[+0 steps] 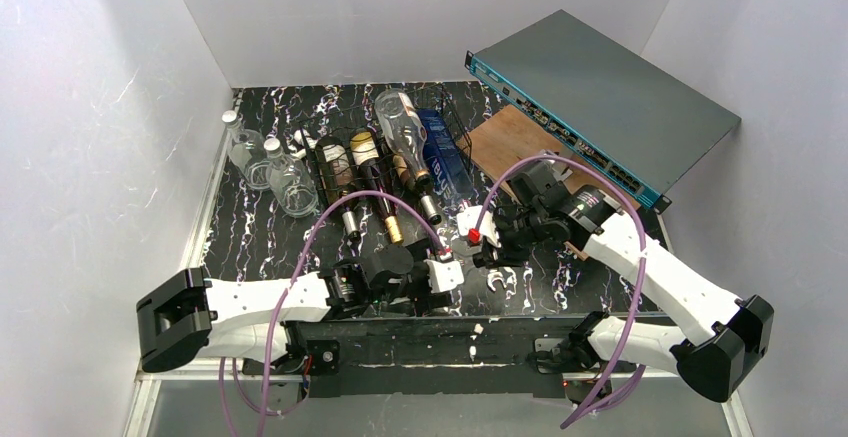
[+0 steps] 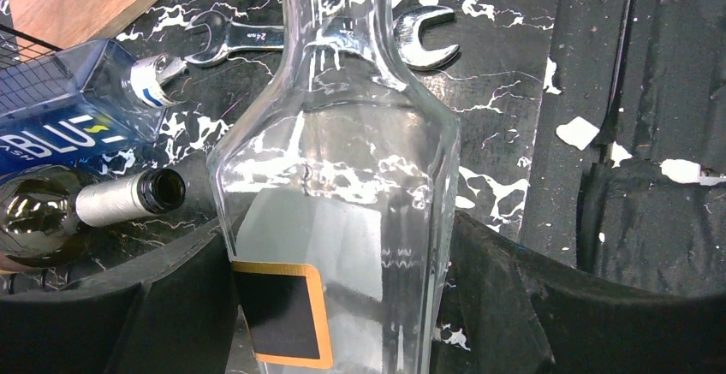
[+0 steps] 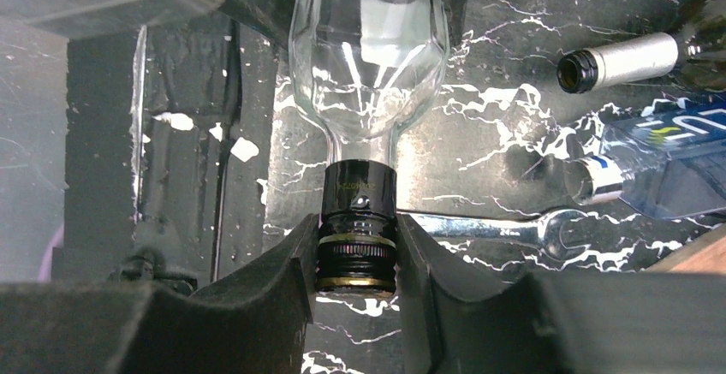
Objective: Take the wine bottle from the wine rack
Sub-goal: Pick up the wine bottle from the center of the board.
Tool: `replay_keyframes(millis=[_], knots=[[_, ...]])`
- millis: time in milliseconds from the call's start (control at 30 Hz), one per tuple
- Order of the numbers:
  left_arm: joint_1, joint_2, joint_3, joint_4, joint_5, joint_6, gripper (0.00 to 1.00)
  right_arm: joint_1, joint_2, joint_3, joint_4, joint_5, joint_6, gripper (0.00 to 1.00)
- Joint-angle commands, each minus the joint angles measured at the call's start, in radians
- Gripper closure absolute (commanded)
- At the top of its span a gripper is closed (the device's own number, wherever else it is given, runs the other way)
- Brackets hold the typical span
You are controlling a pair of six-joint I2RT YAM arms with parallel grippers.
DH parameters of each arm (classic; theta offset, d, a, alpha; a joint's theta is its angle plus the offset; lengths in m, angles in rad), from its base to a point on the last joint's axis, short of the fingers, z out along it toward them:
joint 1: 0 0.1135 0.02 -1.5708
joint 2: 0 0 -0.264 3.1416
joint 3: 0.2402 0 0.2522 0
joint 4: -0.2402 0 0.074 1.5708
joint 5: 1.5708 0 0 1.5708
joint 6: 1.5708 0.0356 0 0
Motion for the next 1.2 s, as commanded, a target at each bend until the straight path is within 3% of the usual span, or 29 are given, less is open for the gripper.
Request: replay_keyframes(millis=[0, 33, 167, 233, 400, 633, 900, 1167], knots=[[0.005, -0.046, -0.003, 0.056, -0.023, -0.031, 0.95, -0.007, 0.000, 0.073, 0.002, -0.096, -0.004, 0.95], [0.006, -0.058, -0.009, 0.058, -0.024, -0.036, 1.00, -0.011, 0.000, 0.078, -0.006, -0.104, -0.007, 0.87], [0.009, -0.116, -0.035, 0.057, -0.032, -0.068, 1.00, -0.042, 0.000, 0.101, -0.024, -0.149, -0.007, 0.42], [0.012, -0.150, -0.049, 0.056, -0.043, -0.084, 1.00, -0.060, 0.002, 0.115, -0.030, -0.168, -0.003, 0.26], [0.017, -0.246, -0.089, 0.054, -0.097, -0.117, 1.00, -0.114, 0.003, 0.166, -0.058, -0.239, 0.000, 0.06], [0.020, -0.459, -0.116, -0.012, -0.212, -0.176, 1.00, -0.187, 0.022, 0.253, -0.110, -0.332, -0.021, 0.02], [0.022, -0.686, -0.099, -0.104, -0.490, -0.178, 1.00, -0.200, -0.008, 0.101, 0.059, -0.275, 0.073, 0.02], [0.024, -0.785, -0.030, -0.201, -0.832, -0.147, 1.00, -0.231, -0.011, -0.020, 0.164, -0.297, 0.109, 0.02]])
